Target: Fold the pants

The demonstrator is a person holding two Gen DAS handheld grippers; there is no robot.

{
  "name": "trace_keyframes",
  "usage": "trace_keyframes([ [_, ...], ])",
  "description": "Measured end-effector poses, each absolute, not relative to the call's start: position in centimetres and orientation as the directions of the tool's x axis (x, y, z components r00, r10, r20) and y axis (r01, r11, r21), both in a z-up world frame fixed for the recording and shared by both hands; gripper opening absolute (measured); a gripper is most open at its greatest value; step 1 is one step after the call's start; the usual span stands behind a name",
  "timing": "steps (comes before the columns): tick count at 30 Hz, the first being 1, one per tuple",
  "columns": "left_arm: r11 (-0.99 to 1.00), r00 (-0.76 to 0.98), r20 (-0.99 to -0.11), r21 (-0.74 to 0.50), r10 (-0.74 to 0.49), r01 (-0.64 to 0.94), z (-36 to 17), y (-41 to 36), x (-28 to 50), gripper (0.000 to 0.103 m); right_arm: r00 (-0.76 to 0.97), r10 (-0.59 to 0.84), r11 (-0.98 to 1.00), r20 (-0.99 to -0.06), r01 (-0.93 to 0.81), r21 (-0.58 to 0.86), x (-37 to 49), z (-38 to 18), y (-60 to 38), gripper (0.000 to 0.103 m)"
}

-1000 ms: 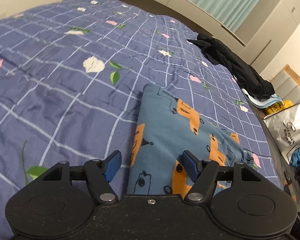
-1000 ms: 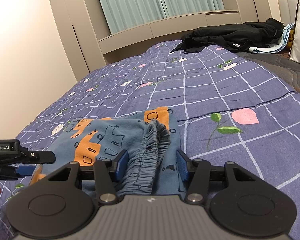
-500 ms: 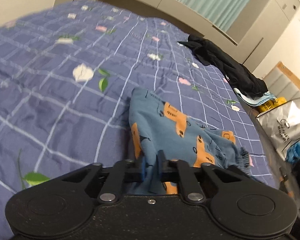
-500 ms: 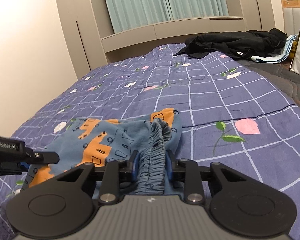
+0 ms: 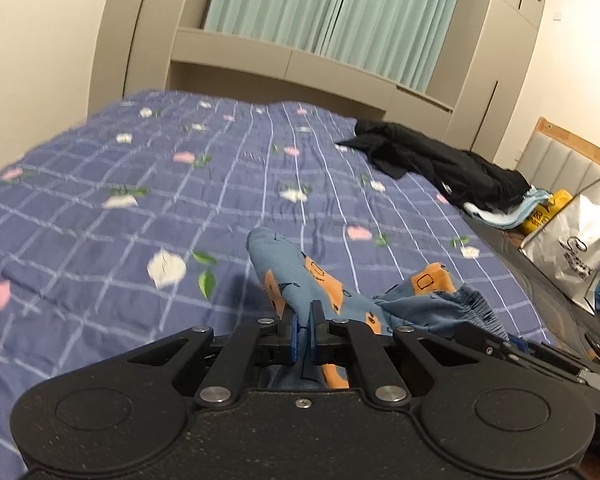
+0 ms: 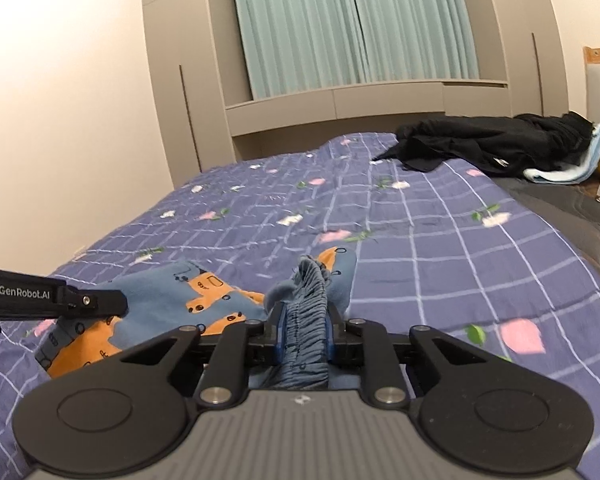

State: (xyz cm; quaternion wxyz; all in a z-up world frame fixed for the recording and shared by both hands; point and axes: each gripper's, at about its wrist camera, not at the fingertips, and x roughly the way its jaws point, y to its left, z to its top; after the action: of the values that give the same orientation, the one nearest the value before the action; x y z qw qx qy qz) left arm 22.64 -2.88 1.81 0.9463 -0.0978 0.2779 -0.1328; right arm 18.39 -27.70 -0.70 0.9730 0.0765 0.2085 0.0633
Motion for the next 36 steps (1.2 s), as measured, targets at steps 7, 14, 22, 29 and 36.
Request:
trace_keyframes([
  [7, 0.966, 0.857, -0.458, -0.206, -0.234, 0.154, 2.1, -1.7, 24.0, 0.005, 0.919, 0.182, 0.977, -0.35, -0.129, 0.17, 20.7, 0.0, -25.4, 0.02],
  [14, 0.969, 0.827, -0.521, -0.225, -0.21, 0.105, -0.4, -0.4, 25.4, 0.005, 0.898, 0.18, 0.977, -0.402, -0.118, 0.175, 22.7, -1.7, -23.8, 0.02],
  [22, 0.967, 0.795, -0.568, -0.237, -0.212, 0.089, -1.7, -0.4, 25.8, 0.014, 0.882, 0.132, 0.981, -0.453, -0.052, 0.186, 22.7, -2.8, -24.4, 0.023],
  [29, 0.962, 0.786, -0.58, -0.265, -0.215, 0.068, -1.5, -0.1, 25.4, 0.049, 0.877, 0.112, 0.981, -0.467, -0.023, 0.192, 22.2, -2.7, -25.1, 0.054],
  [36, 0.963, 0.82, -0.539, -0.264, -0.193, 0.053, 0.4, 0.1, 23.7, 0.078, 0.897, 0.096, 0.983, -0.431, -0.019, 0.18, 20.6, -1.3, -25.6, 0.079],
])
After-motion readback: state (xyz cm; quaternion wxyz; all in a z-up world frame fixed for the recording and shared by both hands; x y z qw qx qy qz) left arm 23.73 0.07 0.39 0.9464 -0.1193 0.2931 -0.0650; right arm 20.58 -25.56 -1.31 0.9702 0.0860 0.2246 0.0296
